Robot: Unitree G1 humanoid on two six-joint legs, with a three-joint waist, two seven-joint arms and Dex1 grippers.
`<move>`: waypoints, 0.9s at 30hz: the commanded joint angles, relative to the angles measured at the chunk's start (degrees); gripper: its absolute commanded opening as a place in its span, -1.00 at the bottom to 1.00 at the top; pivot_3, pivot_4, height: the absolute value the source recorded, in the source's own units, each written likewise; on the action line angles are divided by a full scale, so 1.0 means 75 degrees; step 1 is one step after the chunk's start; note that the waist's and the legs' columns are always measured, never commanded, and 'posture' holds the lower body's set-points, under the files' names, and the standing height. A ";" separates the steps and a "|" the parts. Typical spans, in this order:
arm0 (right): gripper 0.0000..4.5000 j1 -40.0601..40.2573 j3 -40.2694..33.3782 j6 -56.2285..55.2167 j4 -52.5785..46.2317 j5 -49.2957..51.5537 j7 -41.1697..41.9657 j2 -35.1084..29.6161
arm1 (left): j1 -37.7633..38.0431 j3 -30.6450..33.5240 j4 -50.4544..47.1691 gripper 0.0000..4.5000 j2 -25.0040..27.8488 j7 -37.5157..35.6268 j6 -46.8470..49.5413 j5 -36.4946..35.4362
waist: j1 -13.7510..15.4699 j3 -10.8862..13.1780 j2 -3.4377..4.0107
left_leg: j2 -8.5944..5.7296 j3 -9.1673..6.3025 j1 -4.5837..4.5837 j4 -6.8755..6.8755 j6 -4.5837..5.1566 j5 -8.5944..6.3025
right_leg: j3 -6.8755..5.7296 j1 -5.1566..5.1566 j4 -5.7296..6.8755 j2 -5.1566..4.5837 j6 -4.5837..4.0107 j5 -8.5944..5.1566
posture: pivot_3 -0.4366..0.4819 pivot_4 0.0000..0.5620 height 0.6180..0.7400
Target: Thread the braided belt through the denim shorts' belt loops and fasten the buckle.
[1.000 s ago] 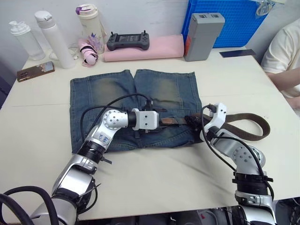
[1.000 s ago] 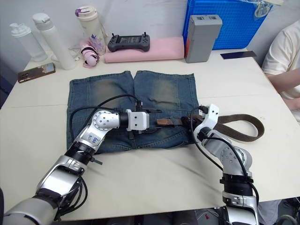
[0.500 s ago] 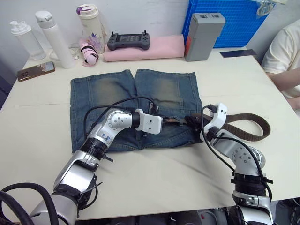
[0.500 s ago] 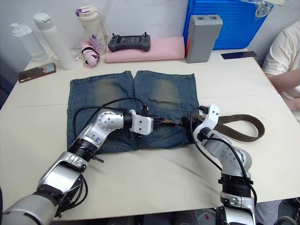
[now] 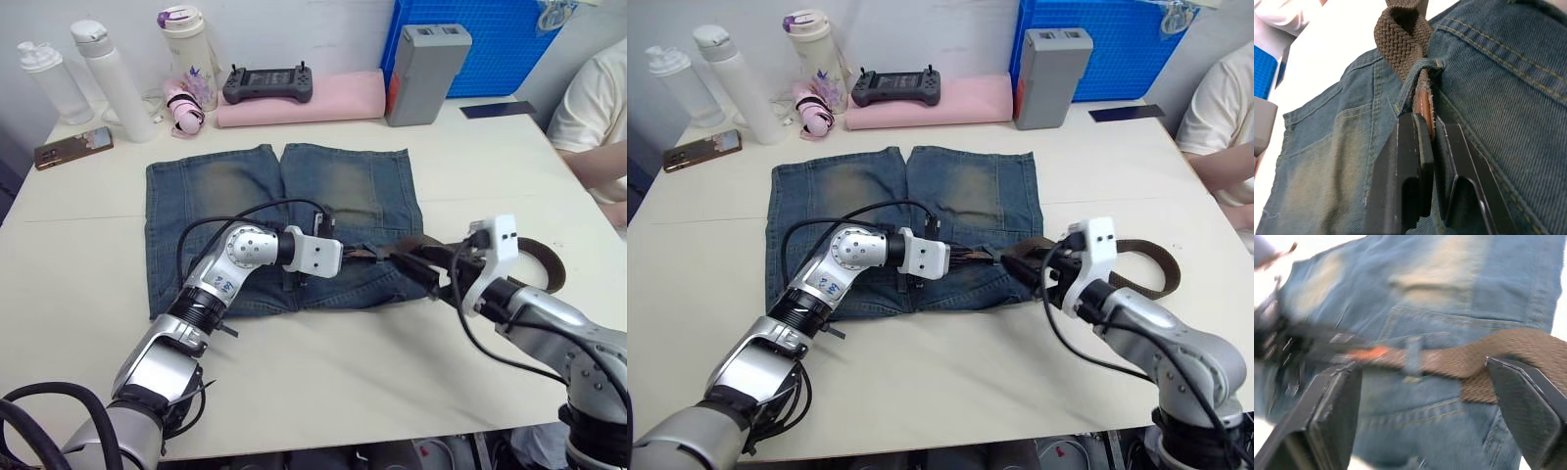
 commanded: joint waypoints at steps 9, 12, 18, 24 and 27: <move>0.96 -0.0003 0.5562 -0.4517 0.0925 -0.8947 0.1012 -0.2077 | -0.0484 0.0669 -0.0868 -1.00 0.0301 -0.0930 0.1136 -0.1145 | 0.0096 0.0005 -0.0031 | -0.0006 0.0002 -0.0005 0.0012 0.0003 0.0001 | 0.0000 0.0005 -0.0018 -0.0002 0.0015 0.0008 | -0.05 -0.47 0.42; 0.86 -0.0152 0.5430 -0.4148 0.1558 -0.9376 0.0936 -0.1426 | -0.0342 0.0766 -0.1225 -1.00 0.0730 -0.1196 0.1057 -0.1228 | 0.0078 0.0003 -0.0036 | 0.0000 -0.0003 0.0001 0.0023 0.0000 0.0004 | -0.0004 0.0016 -0.0010 0.0001 0.0015 0.0008 | -0.05 -0.47 0.42; -0.14 0.0185 0.4743 -0.3674 0.1897 -0.9547 0.1057 -0.0843 | 0.0097 0.0957 -0.1890 -1.00 0.1565 -0.1463 0.0716 -0.1310 | 0.0146 0.0002 -0.0035 | 0.0005 -0.0028 0.0003 0.0090 0.0002 0.0004 | -0.0005 0.0039 0.0020 -0.0001 0.0014 0.0009 | -0.05 -0.47 0.42; -0.99 0.0481 0.3637 -0.3212 0.1996 -0.9548 0.1026 -0.0804 | 0.0590 0.1236 -0.2244 -1.00 0.2157 -0.1323 -0.0301 -0.1399 | 0.0277 0.0002 -0.0034 | 0.0001 -0.0055 -0.0017 0.0119 0.0017 -0.0004 | 0.0010 0.0051 0.0015 -0.0015 0.0024 0.0015 | -0.05 -0.47 0.42; -0.99 0.0582 0.3164 -0.3108 0.2101 -0.9621 0.1092 -0.0924 | 0.0800 0.1292 -0.2244 -1.00 0.2258 -0.1171 -0.0678 -0.1382 | 0.0342 0.0002 -0.0034 | -0.0026 -0.0059 -0.0026 0.0117 0.0022 -0.0007 | 0.0010 0.0048 0.0008 -0.0015 0.0026 0.0015 | -0.05 -0.47 0.42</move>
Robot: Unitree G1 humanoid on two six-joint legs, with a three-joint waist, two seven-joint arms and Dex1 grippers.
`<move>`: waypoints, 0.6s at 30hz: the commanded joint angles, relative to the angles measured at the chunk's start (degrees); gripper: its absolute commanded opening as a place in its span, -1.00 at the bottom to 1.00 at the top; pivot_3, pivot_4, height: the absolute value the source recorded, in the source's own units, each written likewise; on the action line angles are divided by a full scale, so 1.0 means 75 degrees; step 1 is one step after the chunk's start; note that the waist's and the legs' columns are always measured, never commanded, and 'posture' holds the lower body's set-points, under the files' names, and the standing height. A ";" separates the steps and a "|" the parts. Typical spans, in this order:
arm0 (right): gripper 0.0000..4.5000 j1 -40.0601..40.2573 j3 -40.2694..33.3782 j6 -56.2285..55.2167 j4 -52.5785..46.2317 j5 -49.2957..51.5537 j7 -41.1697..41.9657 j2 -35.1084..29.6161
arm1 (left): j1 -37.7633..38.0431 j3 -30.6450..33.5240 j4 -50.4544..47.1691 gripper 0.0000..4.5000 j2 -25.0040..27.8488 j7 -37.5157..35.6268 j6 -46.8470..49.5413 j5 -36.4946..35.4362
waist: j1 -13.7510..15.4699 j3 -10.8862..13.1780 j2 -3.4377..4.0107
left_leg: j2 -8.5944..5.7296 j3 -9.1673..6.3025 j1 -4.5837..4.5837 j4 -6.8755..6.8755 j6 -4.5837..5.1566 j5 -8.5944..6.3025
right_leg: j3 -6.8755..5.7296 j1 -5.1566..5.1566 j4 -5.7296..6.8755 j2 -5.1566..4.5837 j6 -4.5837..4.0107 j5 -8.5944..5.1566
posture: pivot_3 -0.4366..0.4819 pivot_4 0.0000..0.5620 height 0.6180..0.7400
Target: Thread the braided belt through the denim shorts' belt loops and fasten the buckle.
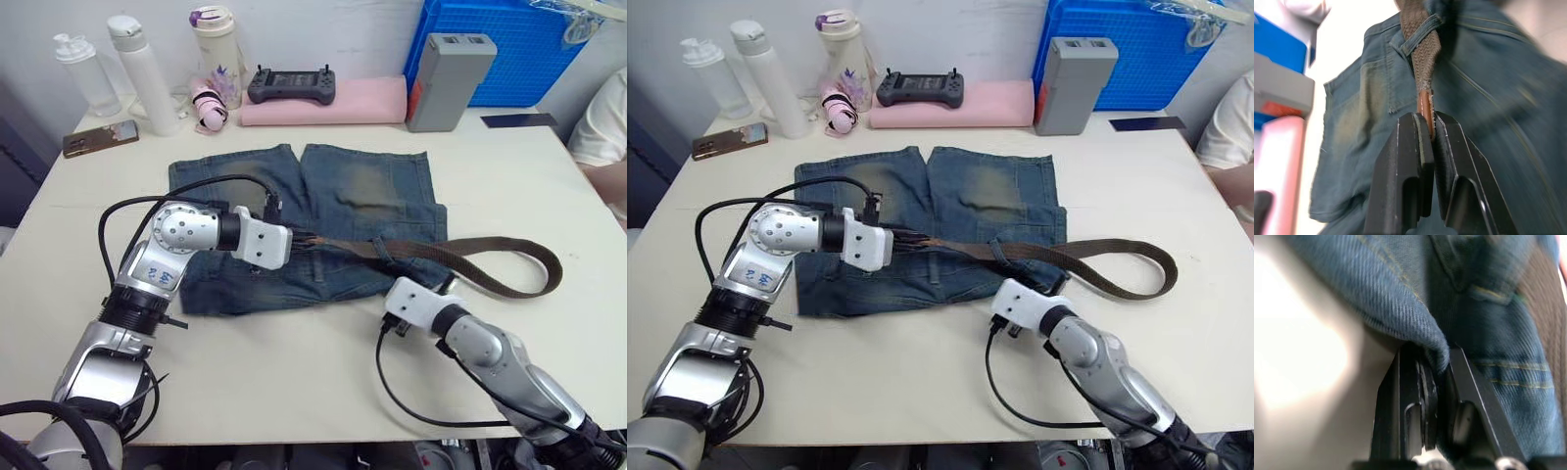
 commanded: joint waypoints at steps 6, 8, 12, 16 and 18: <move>-0.99 0.0351 -0.1306 0.0414 0.0732 -0.0319 0.0228 -0.0419 | 0.0332 0.0276 -0.0129 -1.00 -0.0034 0.0920 -0.0896 0.0235 | 0.0017 0.0000 0.0000 | -0.0009 -0.0012 -0.0055 0.0006 0.0002 0.0000 | -0.0017 -0.0031 -0.0009 0.0000 0.0007 0.0004 | -0.05 -0.47 0.42; -0.99 0.0382 -0.1342 0.0439 0.0737 -0.0333 0.0298 -0.0368 | 0.0368 0.0207 -0.0144 -1.00 -0.0127 0.1149 -0.0989 0.0377 | 0.0011 0.0000 0.0000 | -0.0010 -0.0012 -0.0055 0.0005 0.0003 0.0001 | -0.0017 -0.0031 -0.0010 0.0001 0.0008 0.0004 | -0.05 -0.47 0.42; -0.99 0.0467 -0.1471 0.0565 0.0501 -0.0118 0.0534 -0.0195 | 0.0523 0.0170 -0.0240 -1.00 -0.0222 0.1487 -0.1011 0.0530 | 0.0003 0.0000 0.0000 | -0.0009 -0.0011 -0.0053 0.0002 0.0003 0.0001 | -0.0016 -0.0031 -0.0010 0.0001 0.0008 0.0004 | -0.05 -0.47 0.42; -0.80 0.0364 -0.2210 0.1136 -0.0185 0.0879 0.0953 0.0461 | 0.0824 0.0106 -0.0477 -1.00 -0.0193 0.1583 -0.1145 0.0535 | 0.0011 0.0000 0.0000 | -0.0009 -0.0014 -0.0055 0.0002 0.0003 0.0001 | -0.0019 -0.0031 -0.0011 0.0001 0.0009 0.0005 | -0.05 -0.47 0.42; -0.47 0.0186 -0.2792 0.1623 -0.0618 0.1654 0.1287 0.0815 | 0.0983 0.0070 -0.0571 -1.00 -0.0177 0.1634 -0.1345 0.0583 | -0.0024 0.0001 0.0001 | -0.0005 -0.0014 -0.0055 0.0002 0.0003 0.0001 | -0.0021 -0.0031 -0.0012 0.0004 0.0009 0.0005 | -0.05 -0.47 0.42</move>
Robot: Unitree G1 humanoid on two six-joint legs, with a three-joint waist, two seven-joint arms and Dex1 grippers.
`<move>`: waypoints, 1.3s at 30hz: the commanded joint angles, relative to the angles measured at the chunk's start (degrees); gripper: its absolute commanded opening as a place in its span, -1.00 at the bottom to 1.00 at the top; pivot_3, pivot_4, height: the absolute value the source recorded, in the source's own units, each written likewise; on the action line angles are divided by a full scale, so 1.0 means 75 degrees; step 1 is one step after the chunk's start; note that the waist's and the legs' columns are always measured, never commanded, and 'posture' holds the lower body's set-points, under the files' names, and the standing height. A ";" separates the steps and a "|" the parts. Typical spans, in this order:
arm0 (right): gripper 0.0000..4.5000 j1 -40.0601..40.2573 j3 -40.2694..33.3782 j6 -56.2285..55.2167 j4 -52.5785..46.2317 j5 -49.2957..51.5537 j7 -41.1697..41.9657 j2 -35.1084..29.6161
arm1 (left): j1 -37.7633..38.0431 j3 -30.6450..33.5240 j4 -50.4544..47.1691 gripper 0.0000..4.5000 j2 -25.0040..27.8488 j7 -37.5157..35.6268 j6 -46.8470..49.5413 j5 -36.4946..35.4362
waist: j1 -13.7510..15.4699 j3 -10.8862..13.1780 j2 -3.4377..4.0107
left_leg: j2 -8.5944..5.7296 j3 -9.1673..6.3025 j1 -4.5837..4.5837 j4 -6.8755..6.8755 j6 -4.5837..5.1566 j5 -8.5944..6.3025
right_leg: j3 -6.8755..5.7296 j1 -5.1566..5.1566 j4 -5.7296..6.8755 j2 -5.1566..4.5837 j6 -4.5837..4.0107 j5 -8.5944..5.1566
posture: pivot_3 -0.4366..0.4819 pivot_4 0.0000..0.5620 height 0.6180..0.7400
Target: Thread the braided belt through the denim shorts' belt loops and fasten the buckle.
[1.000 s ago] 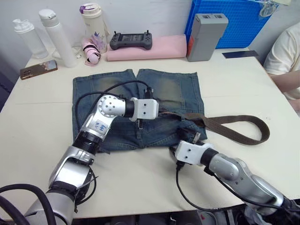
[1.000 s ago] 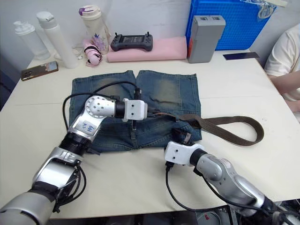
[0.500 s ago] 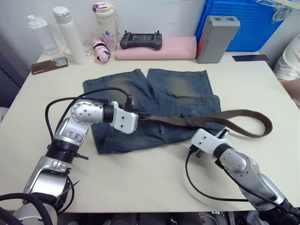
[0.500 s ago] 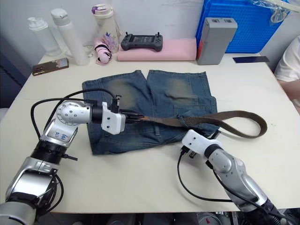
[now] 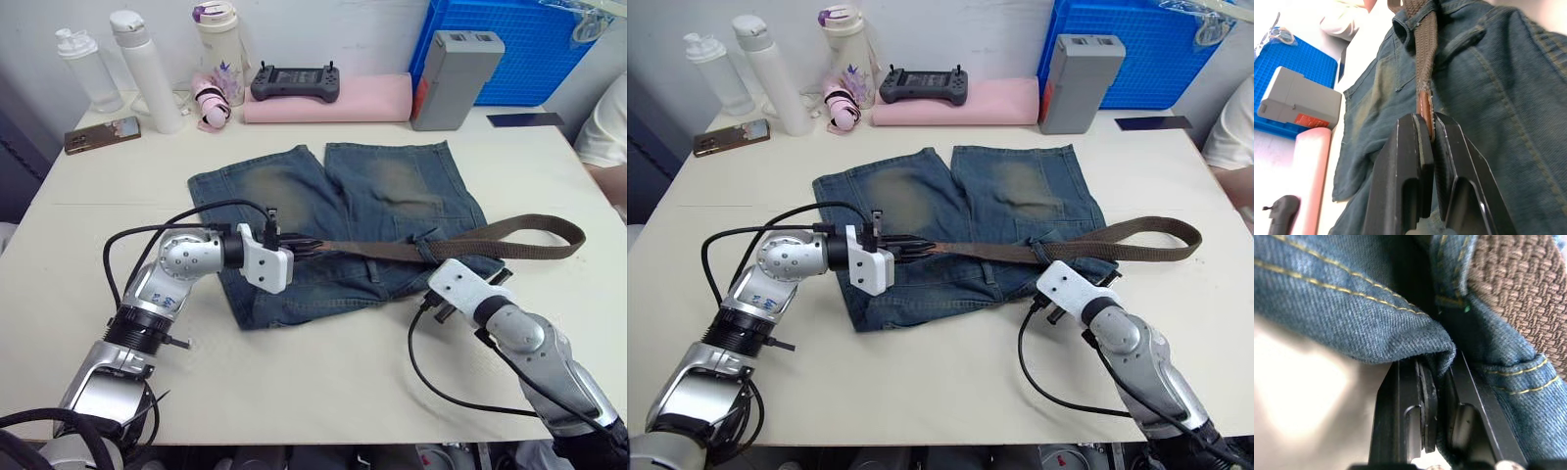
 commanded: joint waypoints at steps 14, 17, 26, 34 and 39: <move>0.39 -0.2237 -0.5377 0.7322 -0.1883 0.7630 0.1816 0.2174 | 0.0613 0.0166 -0.0823 -1.00 -0.0277 0.1864 -0.1121 0.1398 | -0.0215 0.0009 0.0026 | 0.0003 -0.0005 0.0003 -0.0001 0.0000 0.0000 | 0.0008 -0.0003 0.0010 0.0001 0.0000 0.0000 | -0.05 -0.47 0.42; 0.39 -0.2244 -0.5642 0.7486 -0.1581 0.8580 0.0798 0.3272 | 0.0609 0.0154 -0.0805 -1.00 -0.0233 0.2056 -0.1232 0.1528 | -0.0209 0.0008 0.0027 | 0.0003 -0.0007 0.0006 -0.0003 -0.0001 0.0000 | 0.0008 -0.0005 0.0018 0.0001 0.0000 0.0000 | -0.05 -0.47 0.42; 0.39 -0.2558 -0.6662 0.7288 -0.0629 1.0125 -0.3032 0.6424 | 0.0614 0.0087 -0.0807 -1.00 -0.0136 0.2223 -0.1399 0.1521 | -0.0232 0.0004 0.0041 | -0.0005 0.0002 0.0005 -0.0007 -0.0003 0.0001 | 0.0023 -0.0024 0.0037 -0.0002 0.0000 0.0000 | -0.05 -0.47 0.42; 0.39 -0.1905 -0.5417 0.4292 0.0309 1.3954 -0.6772 0.6066 | 0.0638 0.0028 -0.0852 -1.00 -0.0081 0.2180 -0.1474 0.1438 | -0.0390 0.0006 0.0049 | -0.0008 0.0006 0.0008 -0.0021 -0.0004 0.0002 | 0.0024 -0.0032 0.0040 -0.0001 -0.0002 -0.0001 | -0.05 -0.47 0.42; -0.11 -0.1482 -0.4255 0.3019 0.0230 1.5000 -0.7532 0.5276 | 0.0591 0.0002 -0.0841 -1.00 -0.0105 0.2161 -0.1470 0.1432 | -0.0429 0.0007 0.0051 | -0.0006 0.0008 0.0008 -0.0020 -0.0003 0.0001 | 0.0028 -0.0032 0.0039 -0.0001 -0.0002 -0.0001 | -0.05 -0.47 0.42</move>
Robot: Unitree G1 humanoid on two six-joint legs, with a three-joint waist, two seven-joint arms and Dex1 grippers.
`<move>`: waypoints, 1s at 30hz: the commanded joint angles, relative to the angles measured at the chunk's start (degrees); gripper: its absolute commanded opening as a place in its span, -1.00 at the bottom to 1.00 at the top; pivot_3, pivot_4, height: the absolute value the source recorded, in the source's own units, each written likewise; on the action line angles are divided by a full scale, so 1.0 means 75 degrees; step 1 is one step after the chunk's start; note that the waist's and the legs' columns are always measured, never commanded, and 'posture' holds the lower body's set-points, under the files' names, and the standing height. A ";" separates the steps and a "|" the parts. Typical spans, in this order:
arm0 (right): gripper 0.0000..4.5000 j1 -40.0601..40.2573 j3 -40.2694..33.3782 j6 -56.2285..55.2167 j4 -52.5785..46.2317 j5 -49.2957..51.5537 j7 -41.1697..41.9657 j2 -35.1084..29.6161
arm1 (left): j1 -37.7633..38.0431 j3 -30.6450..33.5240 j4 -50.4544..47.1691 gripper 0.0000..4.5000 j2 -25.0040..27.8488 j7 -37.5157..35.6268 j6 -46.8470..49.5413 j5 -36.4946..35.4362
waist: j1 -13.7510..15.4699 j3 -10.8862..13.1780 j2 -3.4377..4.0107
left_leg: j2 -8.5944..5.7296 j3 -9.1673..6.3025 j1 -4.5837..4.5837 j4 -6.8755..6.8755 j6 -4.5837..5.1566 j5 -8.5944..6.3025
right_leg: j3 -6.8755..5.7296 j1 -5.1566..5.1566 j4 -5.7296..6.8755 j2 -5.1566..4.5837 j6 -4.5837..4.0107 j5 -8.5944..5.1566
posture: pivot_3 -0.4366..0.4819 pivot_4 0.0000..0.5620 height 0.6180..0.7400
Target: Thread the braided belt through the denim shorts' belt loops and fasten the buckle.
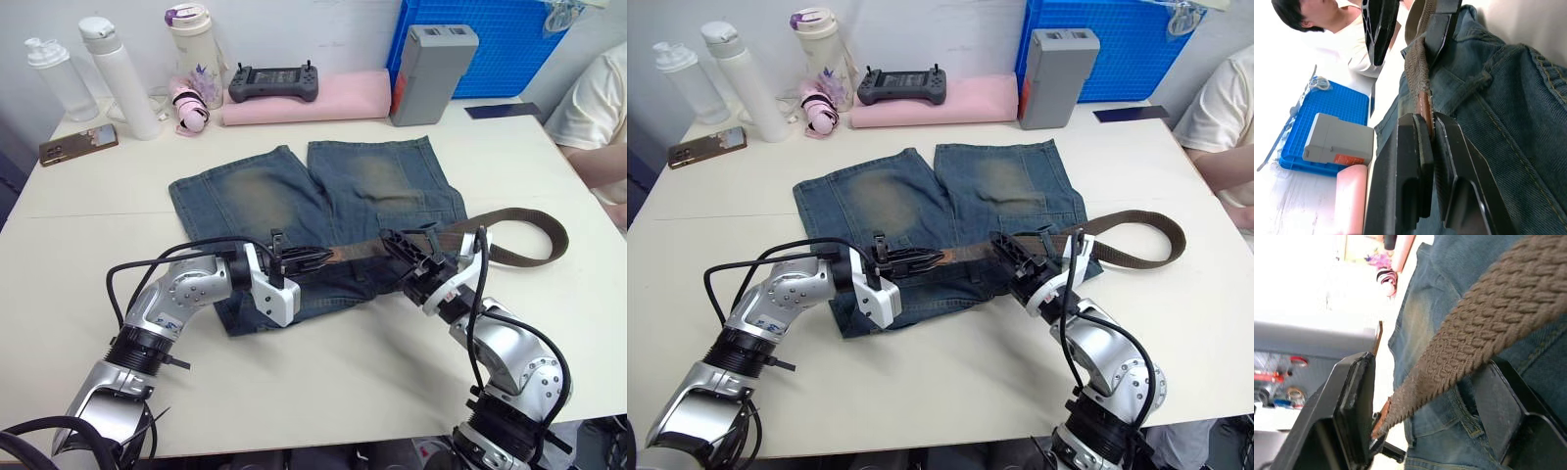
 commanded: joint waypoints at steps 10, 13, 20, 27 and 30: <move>-1.00 0.0371 0.1495 -0.2249 -0.0286 0.1076 -0.0066 -0.1309 | 0.0070 -0.0150 -0.0488 -0.60 -0.0065 -0.0375 0.0254 -0.1145 | 0.0015 0.0000 0.0000 | 0.0006 -0.0001 -0.0003 0.0002 0.0002 -0.0001 | 0.0000 -0.0001 -0.0002 -0.0001 0.0000 0.0000 | -0.05 -0.47 0.42; -1.00 0.0394 0.1441 -0.2553 -0.0290 0.0977 0.0456 -0.1796 | 0.0289 -0.0236 -0.0612 -0.06 -0.0046 -0.0851 0.0932 -0.1776 | 0.0021 0.0000 0.0001 | 0.0008 -0.0001 -0.0005 0.0004 0.0003 -0.0002 | 0.0002 -0.0001 -0.0004 -0.0002 0.0000 0.0000 | -0.05 -0.47 0.42; -1.00 0.1151 0.1083 -0.2488 0.0219 0.0247 0.2194 -0.3316 | 0.1363 0.0138 -0.1633 0.55 -0.0047 -0.1970 0.3819 -0.4452 | 0.0041 0.0001 0.0002 | 0.0012 -0.0003 -0.0008 0.0003 0.0007 -0.0004 | 0.0002 0.0000 -0.0011 -0.0003 0.0000 0.0000 | -0.05 -0.47 0.42; -1.00 0.1349 0.0967 -0.2797 0.0706 -0.0289 0.2925 -0.3604 | 0.1590 0.0413 -0.2147 0.55 -0.0074 -0.2150 0.4975 -0.4898 | 0.0060 0.0001 0.0003 | 0.0013 0.0008 -0.0001 0.0014 0.0008 -0.0002 | 0.0010 0.0007 -0.0012 -0.0003 0.0000 0.0000 | -0.05 -0.47 0.42; -1.00 0.1329 0.1049 -0.2889 0.0750 -0.0431 0.3027 -0.3558 | 0.1600 0.0466 -0.2253 0.55 -0.0116 -0.2182 0.5135 -0.4886 | 0.0078 0.0001 0.0003 | 0.0010 0.0009 -0.0003 0.0014 0.0009 -0.0002 | 0.0010 0.0007 -0.0012 -0.0003 0.0000 0.0000 | -0.05 -0.47 0.42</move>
